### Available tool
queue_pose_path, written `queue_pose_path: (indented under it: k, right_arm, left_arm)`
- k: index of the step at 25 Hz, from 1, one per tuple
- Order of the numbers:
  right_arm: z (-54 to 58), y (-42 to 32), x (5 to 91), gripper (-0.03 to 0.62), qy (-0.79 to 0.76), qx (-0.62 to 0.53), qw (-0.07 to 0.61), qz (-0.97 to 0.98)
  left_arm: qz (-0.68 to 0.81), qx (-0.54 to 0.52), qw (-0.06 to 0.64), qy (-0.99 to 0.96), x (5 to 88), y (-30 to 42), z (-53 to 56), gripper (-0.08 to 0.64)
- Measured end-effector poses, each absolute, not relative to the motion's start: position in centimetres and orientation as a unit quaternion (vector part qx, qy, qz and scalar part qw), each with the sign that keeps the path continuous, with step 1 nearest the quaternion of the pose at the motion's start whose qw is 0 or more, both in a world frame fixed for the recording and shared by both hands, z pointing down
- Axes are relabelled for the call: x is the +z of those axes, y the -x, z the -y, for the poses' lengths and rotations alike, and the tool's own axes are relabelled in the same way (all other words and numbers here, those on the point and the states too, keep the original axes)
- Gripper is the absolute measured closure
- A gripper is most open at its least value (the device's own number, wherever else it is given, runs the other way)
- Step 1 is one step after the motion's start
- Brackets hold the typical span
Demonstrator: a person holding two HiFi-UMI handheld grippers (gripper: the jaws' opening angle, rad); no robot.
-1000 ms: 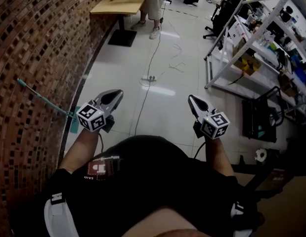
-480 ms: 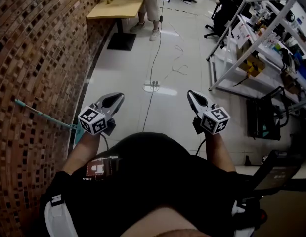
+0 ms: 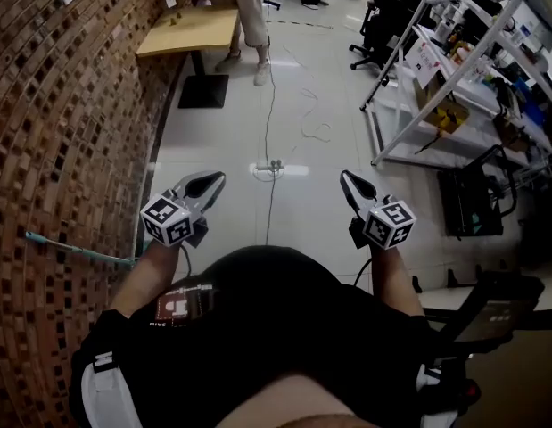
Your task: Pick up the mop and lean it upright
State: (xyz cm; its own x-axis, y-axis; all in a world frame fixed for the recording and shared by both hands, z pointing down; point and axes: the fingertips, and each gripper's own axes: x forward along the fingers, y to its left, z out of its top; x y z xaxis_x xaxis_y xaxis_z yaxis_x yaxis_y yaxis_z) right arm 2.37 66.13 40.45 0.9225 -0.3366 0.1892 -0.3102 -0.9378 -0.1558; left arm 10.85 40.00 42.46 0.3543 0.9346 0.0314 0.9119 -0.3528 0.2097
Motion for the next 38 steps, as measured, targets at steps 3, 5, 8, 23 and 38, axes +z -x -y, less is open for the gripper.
queue_pose_path:
  k: [3, 5, 8, 23, 38]
  right_arm:
    - [-65.3, -3.9, 40.9, 0.578, 0.975, -0.117, 0.054, -0.182]
    - [-64.9, -5.4, 41.1, 0.578, 0.971, -0.121, 0.047, -0.201]
    - [-64.4, -8.3, 40.9, 0.578, 0.962, -0.121, 0.042, -0.241]
    - [-50.8, -20.5, 41.7, 0.578, 0.792, -0.144, -0.008, -0.593]
    - [-15.6, -4.0, 41.4, 0.578, 0.592, -0.122, -0.033, -0.796]
  left_arm:
    - [-0.550, 0.079, 0.086, -0.827, 43.1, -11.7, -39.1, 0.548]
    - [-0.536, 0.081, 0.087, -0.836, 43.5, -12.0, -38.6, 0.548]
    - [-0.501, 0.081, 0.088, -0.857, 43.8, -12.3, -37.8, 0.548]
    - [-0.124, 0.051, 0.123, -0.983, 43.8, -3.6, -28.9, 0.548]
    - [0.163, 0.014, 0.122, -0.979, 44.4, 22.0, -6.5, 0.548]
